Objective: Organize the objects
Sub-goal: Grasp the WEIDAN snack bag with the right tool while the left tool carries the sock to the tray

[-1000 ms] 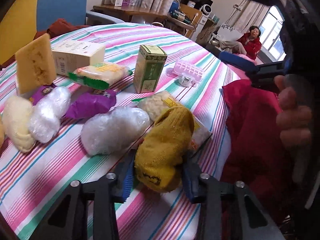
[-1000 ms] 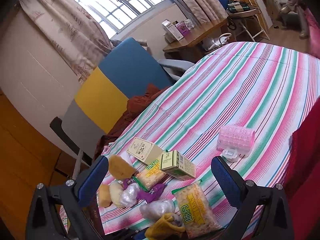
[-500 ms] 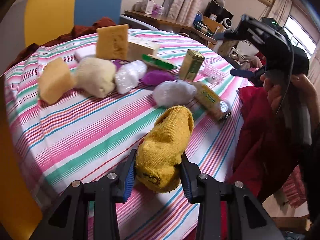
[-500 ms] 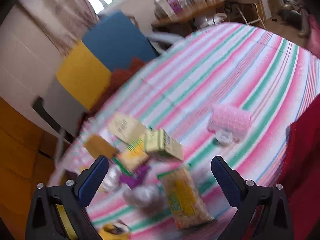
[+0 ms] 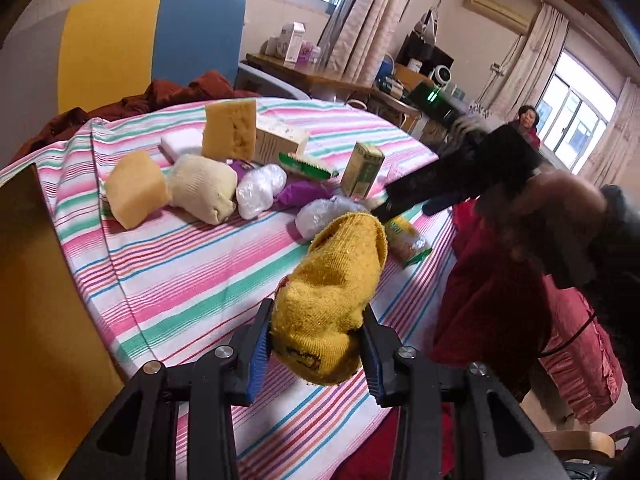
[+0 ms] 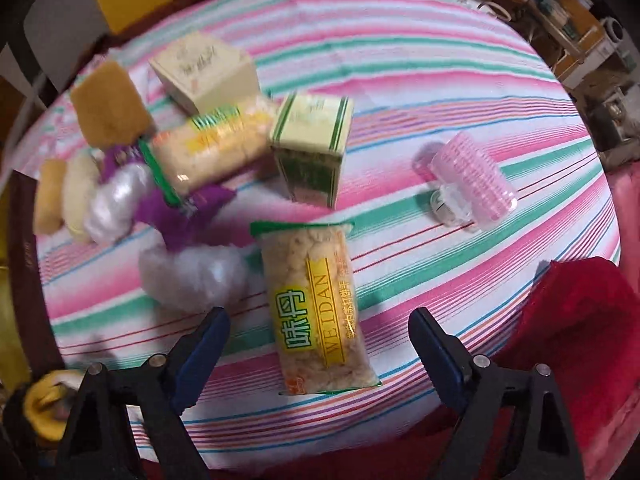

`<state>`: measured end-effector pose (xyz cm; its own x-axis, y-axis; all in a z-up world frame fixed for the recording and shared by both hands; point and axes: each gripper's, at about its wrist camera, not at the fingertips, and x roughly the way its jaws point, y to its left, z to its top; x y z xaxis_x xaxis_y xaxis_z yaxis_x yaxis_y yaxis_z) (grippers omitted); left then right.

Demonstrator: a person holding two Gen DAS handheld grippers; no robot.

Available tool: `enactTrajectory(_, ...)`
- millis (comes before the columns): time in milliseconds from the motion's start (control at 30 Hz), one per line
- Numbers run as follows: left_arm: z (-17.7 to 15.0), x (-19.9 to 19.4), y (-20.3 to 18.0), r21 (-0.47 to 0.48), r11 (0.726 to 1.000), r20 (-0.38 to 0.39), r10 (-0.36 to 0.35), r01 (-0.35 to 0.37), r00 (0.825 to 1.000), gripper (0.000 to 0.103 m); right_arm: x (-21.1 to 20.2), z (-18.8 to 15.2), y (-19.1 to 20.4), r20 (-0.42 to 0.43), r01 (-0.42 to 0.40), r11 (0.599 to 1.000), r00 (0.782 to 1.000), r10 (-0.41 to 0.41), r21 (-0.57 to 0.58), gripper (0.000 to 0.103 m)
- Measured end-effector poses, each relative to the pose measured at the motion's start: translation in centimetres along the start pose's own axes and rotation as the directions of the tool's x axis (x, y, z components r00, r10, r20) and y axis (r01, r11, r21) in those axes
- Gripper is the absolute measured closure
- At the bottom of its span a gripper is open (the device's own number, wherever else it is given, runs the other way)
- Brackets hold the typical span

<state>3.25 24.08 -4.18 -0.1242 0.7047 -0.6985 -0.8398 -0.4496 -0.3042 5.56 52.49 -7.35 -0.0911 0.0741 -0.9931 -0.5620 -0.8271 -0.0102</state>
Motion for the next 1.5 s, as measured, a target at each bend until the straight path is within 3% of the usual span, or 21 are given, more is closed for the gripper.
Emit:
enactTrajectory(67,0.1,-0.6,0.1,-0.007,1.0,0.013,-0.004,0.004,1.0,0.064,1.2,0.2,0.2,-0.043,0.004,1.0,0.999,-0.005,-0.015,0.017)
enactTrajectory(133,0.0,-1.3,0.1,-0.01,1.0,0.029,-0.004,0.004,1.0,0.064,2.0,0.3,0.4,-0.064,0.026,0.999,0.998,-0.028,-0.026,0.037)
enactTrajectory(167,0.0,-1.5,0.1,-0.01,1.0,0.037,-0.004,0.004,0.999,0.064,2.0,0.3,0.3,-0.062,0.019,1.0,0.998,-0.021,-0.025,0.037)
enactTrajectory(200,0.0,-1.9,0.1,-0.01,1.0,0.046,-0.003,0.004,0.999,0.064,1.8,0.1,0.2,-0.053,0.01,1.0,0.999,-0.011,-0.023,0.045)
enactTrajectory(233,-0.1,-2.3,0.1,-0.011,1.0,0.054,-0.003,0.004,0.999,0.064,1.6,-0.1,0.0,-0.045,0.01,1.0,0.999,-0.011,-0.019,0.058)
enactTrajectory(467,-0.2,-3.8,0.5,-0.029,1.0,0.089,0.001,0.001,0.996,0.064,-2.2,-3.3,-2.4,0.07,-0.005,1.0,0.998,0.003,0.027,0.058)
enactTrajectory(633,-0.2,-5.1,1.0,-0.048,0.999,0.115,0.017,-0.011,0.993,0.064,-6.6,-5.7,-3.1,0.213,-0.12,0.993,0.97,0.115,0.009,0.057)
enactTrajectory(800,-0.5,-7.6,2.8,-0.113,0.992,0.154,0.077,-0.06,0.985,0.063,-10.9,-5.6,2.9,0.302,-0.221,0.968,0.921,0.246,-0.115,0.057)
enactTrajectory(900,-1.0,-9.9,4.6,-0.167,0.977,0.183,0.162,-0.132,0.97,0.063,-12.4,-5.0,8.2,0.307,-0.281,0.934,0.889,0.339,-0.22,0.057)
enactTrajectory(1067,-3.1,-14.0,8.4,-0.276,0.919,0.194,0.341,-0.282,0.92,0.063,-13.1,-5.0,17.7,0.24,-0.378,0.838,0.837,0.491,-0.394,0.057)
enactTrajectory(1233,-6.2,-17.1,12.9,-0.421,0.812,0.14,0.499,-0.405,0.855,0.062,-12.2,-5.9,26.2,0.144,-0.434,0.745,0.809,0.57,-0.506,0.057)
enactTrajectory(1367,-8.6,-18.3,15.6,-0.509,0.713,0.066,0.592,-0.483,0.804,0.05,-10.7,-7.1,32.0,0.057,-0.466,0.674,0.798,0.6,-0.573,0.055)
enactTrajectory(1400,-9.1,-18.5,16.1,-0.523,0.701,0.059,0.598,-0.486,0.799,0.048,-10.4,-7.5,32.9,0.043,-0.473,0.661,0.794,0.606,-0.583,0.053)
enactTrajectory(1433,-9.5,-18.7,16.6,-0.539,0.68,0.045,0.613,-0.497,0.789,0.041,-9.6,-7.7,33.5,0.021,-0.487,0.645,0.788,0.615,-0.588,0.042)
enactTrajectory(1500,-10.2,-19.0,17.3,-0.555,0.656,0.025,0.628,-0.512,0.778,0.032,-9.3,-8.5,34.7,-0.006,-0.501,0.625,0.783,0.622,-0.598,0.032)
